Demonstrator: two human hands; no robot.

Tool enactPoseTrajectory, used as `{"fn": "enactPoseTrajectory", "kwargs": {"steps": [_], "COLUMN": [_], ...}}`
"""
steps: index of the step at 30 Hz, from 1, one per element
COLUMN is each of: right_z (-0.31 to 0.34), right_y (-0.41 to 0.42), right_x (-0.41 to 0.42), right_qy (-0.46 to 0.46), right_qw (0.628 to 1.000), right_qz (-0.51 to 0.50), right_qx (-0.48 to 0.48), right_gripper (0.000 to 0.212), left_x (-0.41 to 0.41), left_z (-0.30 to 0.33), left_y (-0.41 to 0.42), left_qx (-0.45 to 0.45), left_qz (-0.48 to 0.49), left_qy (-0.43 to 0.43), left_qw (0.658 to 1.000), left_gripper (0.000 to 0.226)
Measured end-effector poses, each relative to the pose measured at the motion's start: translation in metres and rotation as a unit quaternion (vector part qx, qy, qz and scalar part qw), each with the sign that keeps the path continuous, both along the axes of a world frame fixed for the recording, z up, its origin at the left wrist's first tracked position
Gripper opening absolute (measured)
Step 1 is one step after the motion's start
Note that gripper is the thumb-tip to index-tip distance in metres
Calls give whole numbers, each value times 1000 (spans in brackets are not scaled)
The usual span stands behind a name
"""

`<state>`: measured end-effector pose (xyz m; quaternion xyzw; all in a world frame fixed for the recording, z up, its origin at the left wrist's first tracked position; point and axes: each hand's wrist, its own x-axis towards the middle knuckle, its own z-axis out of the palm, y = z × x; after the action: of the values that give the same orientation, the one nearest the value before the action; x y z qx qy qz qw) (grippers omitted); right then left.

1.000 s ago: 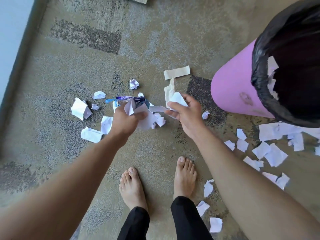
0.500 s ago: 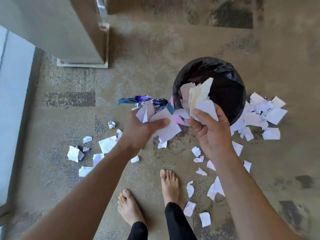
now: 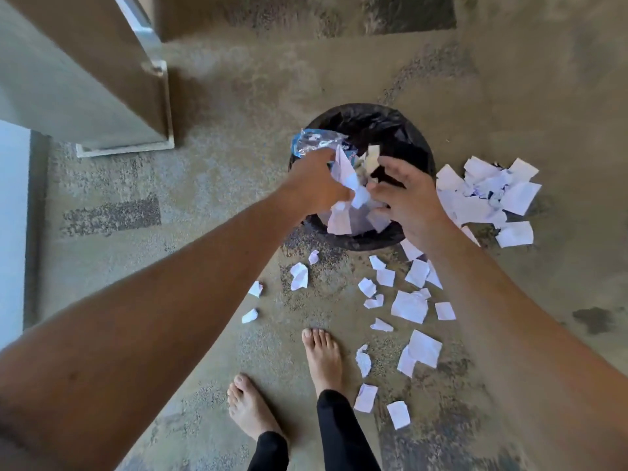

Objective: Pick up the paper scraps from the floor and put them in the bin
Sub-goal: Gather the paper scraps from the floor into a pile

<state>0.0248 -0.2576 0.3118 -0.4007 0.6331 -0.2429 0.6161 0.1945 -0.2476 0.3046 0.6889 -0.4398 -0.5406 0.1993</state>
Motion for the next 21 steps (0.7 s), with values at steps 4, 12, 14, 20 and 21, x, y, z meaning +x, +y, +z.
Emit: {"fn": "enactPoseTrajectory", "kwargs": {"steps": [4, 12, 14, 20, 21], "right_z": [1, 3, 6, -44, -62], "right_y": [8, 65, 86, 142, 149], "right_x": [-5, 18, 30, 54, 56], "right_qy": [19, 6, -20, 37, 72], "right_qw": [999, 986, 982, 967, 959], "right_qz": [-7, 20, 42, 192, 216], "right_qx": [-32, -168, -181, -165, -169], "right_gripper": [36, 21, 19, 23, 25], "left_x": [0, 29, 38, 67, 70], "left_z": [-9, 0, -4, -54, -69], "left_y": [6, 69, 89, 159, 171], "left_qx": [-4, -154, -179, -170, -140], "left_qz": [19, 171, 205, 199, 183], "left_qy": [-7, -8, -26, -77, -95], "left_qw": [1000, 973, 962, 962, 969], "left_gripper": [62, 19, 16, 24, 31]}}
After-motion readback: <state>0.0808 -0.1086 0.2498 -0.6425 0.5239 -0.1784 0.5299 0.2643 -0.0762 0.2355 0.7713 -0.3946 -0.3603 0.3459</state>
